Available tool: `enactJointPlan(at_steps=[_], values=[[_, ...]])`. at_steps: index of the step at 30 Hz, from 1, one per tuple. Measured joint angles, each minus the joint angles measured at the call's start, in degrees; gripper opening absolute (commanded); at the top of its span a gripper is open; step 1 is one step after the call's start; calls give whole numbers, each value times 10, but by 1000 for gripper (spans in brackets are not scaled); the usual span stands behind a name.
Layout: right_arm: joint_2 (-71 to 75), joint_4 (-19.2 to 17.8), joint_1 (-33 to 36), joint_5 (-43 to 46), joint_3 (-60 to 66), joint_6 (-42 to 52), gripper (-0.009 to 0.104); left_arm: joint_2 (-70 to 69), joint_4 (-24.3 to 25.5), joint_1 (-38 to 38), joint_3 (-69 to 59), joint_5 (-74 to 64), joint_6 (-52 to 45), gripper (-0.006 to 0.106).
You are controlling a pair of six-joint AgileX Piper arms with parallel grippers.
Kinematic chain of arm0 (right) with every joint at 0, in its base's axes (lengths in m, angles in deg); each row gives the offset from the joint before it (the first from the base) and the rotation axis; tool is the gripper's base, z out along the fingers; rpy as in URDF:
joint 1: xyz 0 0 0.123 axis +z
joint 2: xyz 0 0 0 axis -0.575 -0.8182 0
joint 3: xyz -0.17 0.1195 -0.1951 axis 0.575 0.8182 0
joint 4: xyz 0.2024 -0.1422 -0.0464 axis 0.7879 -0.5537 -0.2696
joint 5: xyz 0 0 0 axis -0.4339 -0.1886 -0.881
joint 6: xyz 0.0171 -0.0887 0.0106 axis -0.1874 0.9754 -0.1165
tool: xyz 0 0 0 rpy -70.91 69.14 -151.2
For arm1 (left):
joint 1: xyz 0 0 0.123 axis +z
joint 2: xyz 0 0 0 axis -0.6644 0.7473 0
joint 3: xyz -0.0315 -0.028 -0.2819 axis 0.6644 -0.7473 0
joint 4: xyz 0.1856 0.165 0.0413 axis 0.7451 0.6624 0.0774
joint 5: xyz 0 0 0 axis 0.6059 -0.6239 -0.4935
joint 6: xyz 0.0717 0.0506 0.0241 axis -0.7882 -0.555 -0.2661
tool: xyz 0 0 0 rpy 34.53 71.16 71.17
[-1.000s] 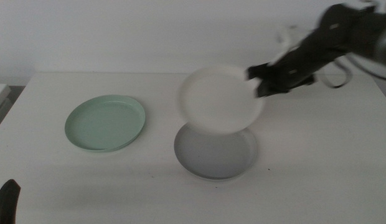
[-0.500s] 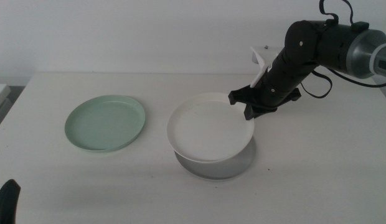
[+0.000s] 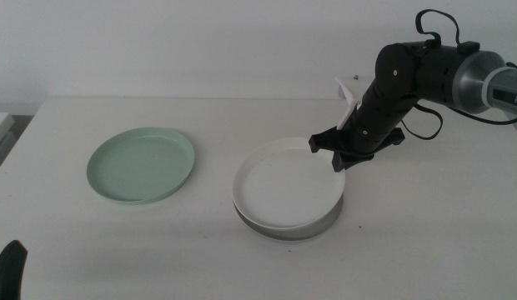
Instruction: Stack the three bowls on top of each other.
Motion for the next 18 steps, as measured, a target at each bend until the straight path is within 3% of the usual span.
enactJointPlan(at_steps=[4,11,13,18], values=[[0,-6,0,0,0,-3,14,0,0,0,0,0,0,94],[7,-9,0,-3,0,9,62,0,0,0,0,0,0,94],[26,-12,0,-5,0,21,68,0,0,0,0,0,0,94],[139,-13,-16,-16,0,47,69,0,0,0,0,0,0,94]])
